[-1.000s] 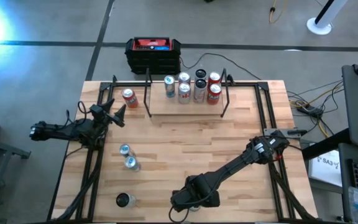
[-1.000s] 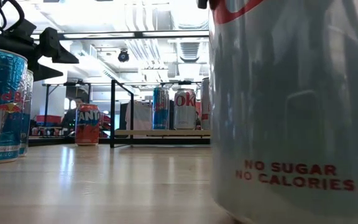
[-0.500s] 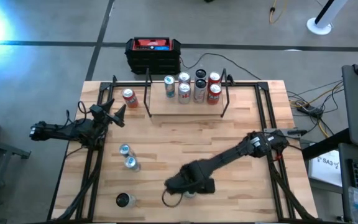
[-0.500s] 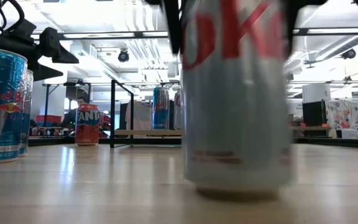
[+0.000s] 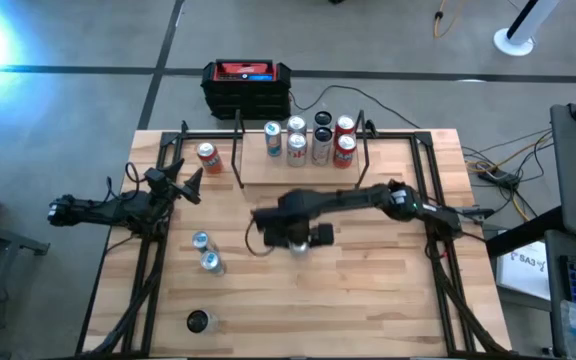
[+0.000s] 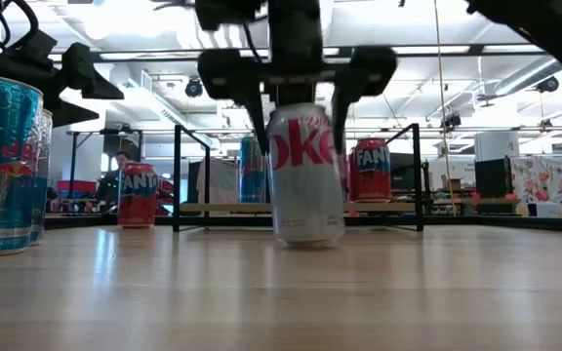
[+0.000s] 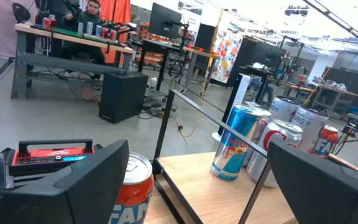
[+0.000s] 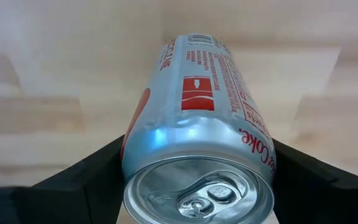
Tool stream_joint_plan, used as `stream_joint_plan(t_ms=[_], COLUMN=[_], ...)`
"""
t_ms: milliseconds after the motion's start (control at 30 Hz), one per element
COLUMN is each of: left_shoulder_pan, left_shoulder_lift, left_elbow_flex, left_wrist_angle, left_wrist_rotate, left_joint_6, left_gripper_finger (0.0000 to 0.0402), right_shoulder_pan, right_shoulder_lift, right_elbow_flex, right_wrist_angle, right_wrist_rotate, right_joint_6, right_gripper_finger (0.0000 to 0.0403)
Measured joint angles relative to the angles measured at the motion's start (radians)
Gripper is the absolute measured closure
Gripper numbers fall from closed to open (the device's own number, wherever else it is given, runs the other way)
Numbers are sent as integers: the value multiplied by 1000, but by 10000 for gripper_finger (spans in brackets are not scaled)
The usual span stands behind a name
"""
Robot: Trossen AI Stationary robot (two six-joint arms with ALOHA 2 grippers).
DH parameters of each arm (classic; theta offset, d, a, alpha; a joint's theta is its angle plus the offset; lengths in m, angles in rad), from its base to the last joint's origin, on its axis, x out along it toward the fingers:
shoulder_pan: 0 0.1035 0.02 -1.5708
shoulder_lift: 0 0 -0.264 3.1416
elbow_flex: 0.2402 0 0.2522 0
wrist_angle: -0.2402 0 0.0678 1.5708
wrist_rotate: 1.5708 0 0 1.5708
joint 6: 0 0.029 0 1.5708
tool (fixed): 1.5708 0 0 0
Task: Place canned beverage on shelf
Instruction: Move the silver soda can to the center of the table
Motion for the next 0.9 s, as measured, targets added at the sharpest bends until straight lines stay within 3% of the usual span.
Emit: stream_joint_plan(t_ms=[433, 900], left_shoulder_pan=[0, 0], left_shoulder_lift=[0, 0], left_elbow_flex=[0, 0], left_wrist_angle=[0, 0], left_wrist_rotate=[0, 0], left_joint_6=[0, 0], left_gripper_finger=[33, 33], right_shoulder_pan=[-213, -293], right_shoulder_lift=[-1, -1], right_elbow_flex=[1, 0], right_wrist_angle=[35, 57], right_wrist_rotate=[22, 25], right_joint_6=[-261, -369], right_gripper_finger=[86, 87])
